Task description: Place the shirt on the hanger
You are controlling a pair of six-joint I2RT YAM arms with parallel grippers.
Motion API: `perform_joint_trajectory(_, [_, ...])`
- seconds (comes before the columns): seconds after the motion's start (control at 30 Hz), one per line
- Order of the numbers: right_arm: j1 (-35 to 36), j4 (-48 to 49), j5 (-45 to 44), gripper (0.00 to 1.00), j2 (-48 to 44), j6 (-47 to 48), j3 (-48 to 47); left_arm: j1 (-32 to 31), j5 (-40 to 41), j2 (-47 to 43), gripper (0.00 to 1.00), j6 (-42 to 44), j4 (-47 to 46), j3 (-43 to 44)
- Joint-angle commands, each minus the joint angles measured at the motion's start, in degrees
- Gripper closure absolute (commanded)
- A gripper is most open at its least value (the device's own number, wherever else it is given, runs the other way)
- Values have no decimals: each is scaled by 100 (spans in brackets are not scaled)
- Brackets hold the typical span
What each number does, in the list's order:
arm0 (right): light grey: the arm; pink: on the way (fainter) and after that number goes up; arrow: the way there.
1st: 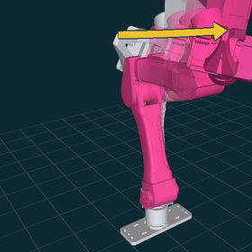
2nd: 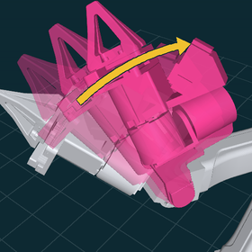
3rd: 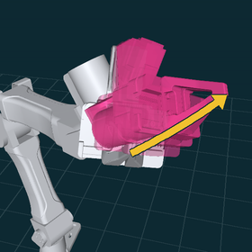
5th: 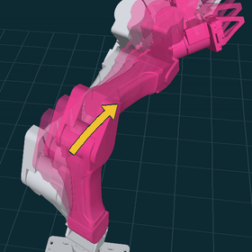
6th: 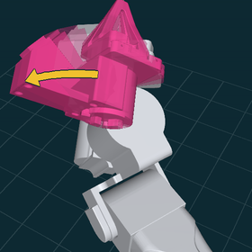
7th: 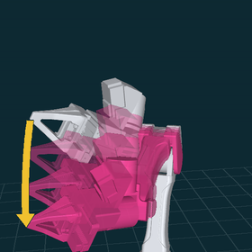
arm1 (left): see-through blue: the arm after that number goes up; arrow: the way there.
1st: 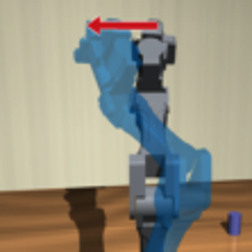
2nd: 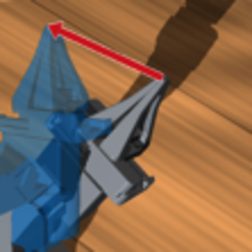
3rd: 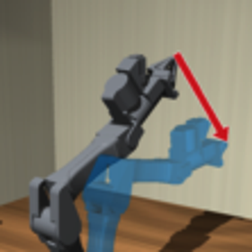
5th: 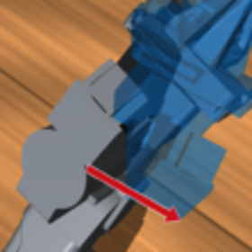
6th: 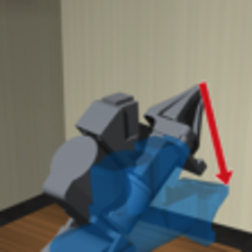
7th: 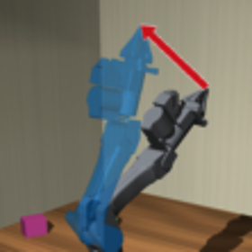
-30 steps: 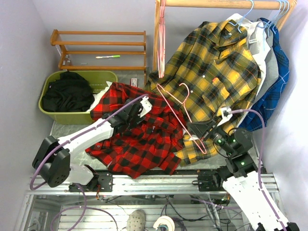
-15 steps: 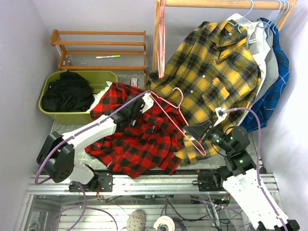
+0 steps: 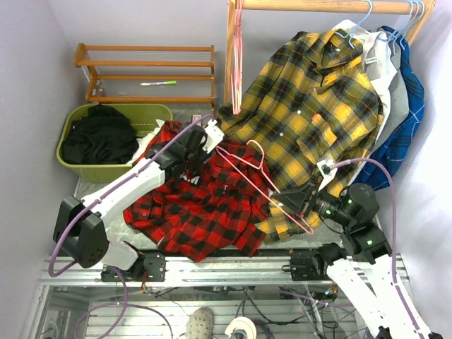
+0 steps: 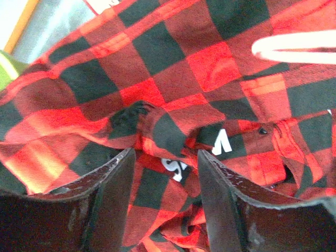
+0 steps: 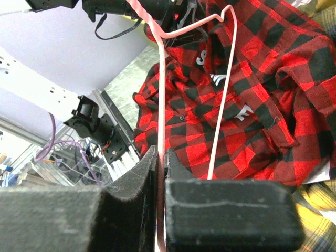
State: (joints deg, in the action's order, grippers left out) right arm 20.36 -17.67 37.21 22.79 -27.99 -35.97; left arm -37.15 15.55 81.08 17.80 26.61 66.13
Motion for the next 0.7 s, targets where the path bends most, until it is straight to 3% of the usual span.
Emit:
perform_joint_trajectory(0.0, [3, -414, -33, 100, -71, 301, -312, 96, -690, -51, 37, -164, 159, -293])
perform_joint_trajectory(0.27, [3, -474, 3, 100, 6, 397, -344, 155, -673, 6, 43, -96, -291, -869])
perform_joint_trajectory(0.67, [4, -454, 17, 100, 117, 496, -362, 152, 226, 211, 54, -102, -1280, -1188])
